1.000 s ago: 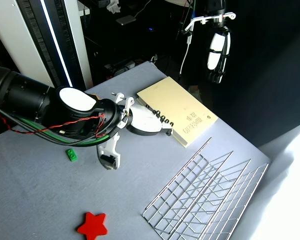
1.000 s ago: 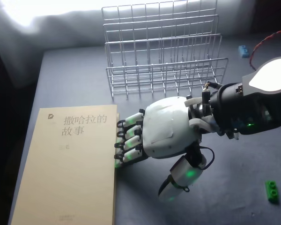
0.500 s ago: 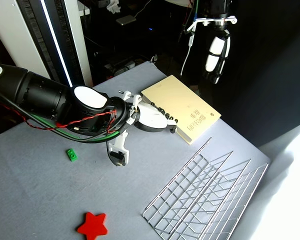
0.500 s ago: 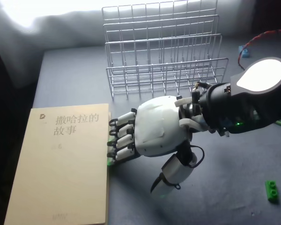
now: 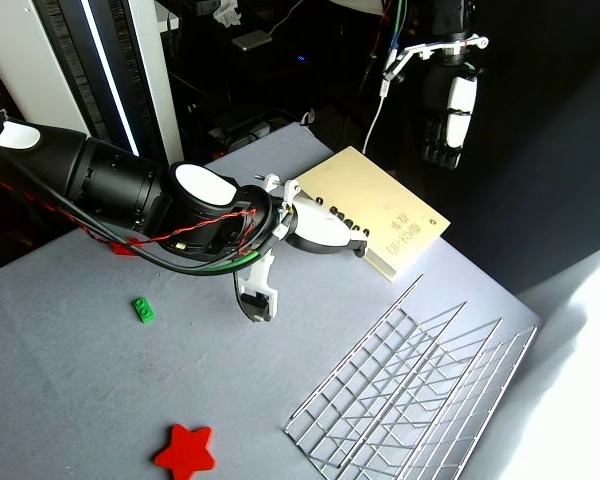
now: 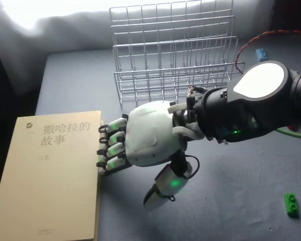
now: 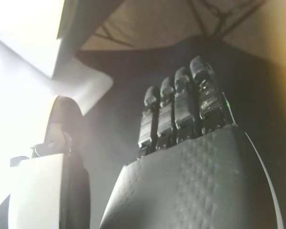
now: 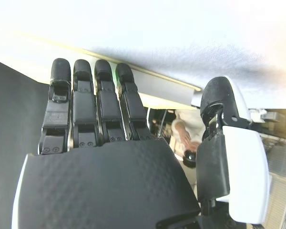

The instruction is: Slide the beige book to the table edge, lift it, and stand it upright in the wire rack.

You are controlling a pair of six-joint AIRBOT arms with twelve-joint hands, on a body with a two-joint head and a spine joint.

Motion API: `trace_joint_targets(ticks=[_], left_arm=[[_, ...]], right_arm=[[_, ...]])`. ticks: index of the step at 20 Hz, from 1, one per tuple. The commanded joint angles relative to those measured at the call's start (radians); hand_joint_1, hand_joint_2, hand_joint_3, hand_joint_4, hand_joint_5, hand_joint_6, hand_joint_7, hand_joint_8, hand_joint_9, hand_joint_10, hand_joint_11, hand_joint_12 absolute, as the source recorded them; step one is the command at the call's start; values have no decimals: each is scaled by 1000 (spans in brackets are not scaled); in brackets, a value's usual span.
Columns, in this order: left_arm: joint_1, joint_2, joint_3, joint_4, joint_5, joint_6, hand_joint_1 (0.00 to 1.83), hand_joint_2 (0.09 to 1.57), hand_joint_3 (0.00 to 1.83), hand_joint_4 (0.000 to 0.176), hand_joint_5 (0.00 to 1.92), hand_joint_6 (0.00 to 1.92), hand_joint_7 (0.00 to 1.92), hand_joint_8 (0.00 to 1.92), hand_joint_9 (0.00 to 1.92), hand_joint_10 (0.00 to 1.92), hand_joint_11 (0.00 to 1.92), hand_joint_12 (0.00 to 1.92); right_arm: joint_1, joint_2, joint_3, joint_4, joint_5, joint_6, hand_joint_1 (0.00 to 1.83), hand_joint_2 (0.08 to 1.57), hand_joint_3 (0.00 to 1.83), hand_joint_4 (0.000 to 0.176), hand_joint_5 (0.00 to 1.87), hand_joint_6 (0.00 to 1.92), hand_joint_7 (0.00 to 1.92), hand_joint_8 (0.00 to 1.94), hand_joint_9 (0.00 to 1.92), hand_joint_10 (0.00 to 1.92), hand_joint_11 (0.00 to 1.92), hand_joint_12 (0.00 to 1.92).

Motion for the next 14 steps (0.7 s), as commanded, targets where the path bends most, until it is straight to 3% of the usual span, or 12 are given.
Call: trace_joint_targets(ticks=[1, 2, 4, 6, 10, 12, 14], left_arm=[[-1, -2, 8, -7, -12, -11, 774, 1053, 0, 0, 204, 10, 148, 6, 155, 8, 0, 479], [-2, -3, 9, -5, -9, -13, 774, 1053, 0, 0, 204, 10, 148, 6, 155, 8, 0, 479], [-5, -9, 8, 79, -8, -44, 805, 1062, 0, 0, 179, 4, 114, 1, 116, 2, 0, 335], [-5, -11, 6, 109, -10, -44, 799, 1080, 4, 0, 175, 2, 113, 1, 116, 2, 0, 351], [-4, -15, 16, 111, -60, -41, 932, 1052, 0, 0, 187, 6, 117, 5, 122, 5, 0, 356], [-4, -13, 14, 111, -71, -38, 902, 1136, 12, 0, 191, 2, 143, 5, 157, 8, 0, 456], [-4, -11, 11, 111, -77, -34, 976, 1131, 3, 0, 242, 13, 167, 7, 170, 7, 0, 436]], right_arm=[[16, -4, -1, 41, -3, 1, 177, 1100, 0, 0, 200, 1, 192, 0, 188, 2, 0, 549], [17, -6, -1, 41, -6, 1, 177, 1100, 0, 0, 200, 1, 192, 0, 188, 2, 0, 549], [22, -12, -1, 41, -9, 0, 192, 1107, 2, 0, 193, 1, 193, 1, 187, 1, 0, 521], [23, -18, -1, 41, -6, 1, 179, 1095, 0, 0, 223, 4, 217, 2, 214, 4, 0, 631], [28, -27, -1, 49, -8, 1, 173, 1098, 0, 0, 217, 1, 210, 1, 209, 3, 0, 632], [30, -34, -3, 54, -8, 1, 183, 1103, 2, 0, 208, 0, 191, 0, 188, 0, 0, 575], [31, -38, -8, 55, -10, 1, 161, 1112, 3, 0, 208, 1, 196, 1, 191, 1, 0, 556]])
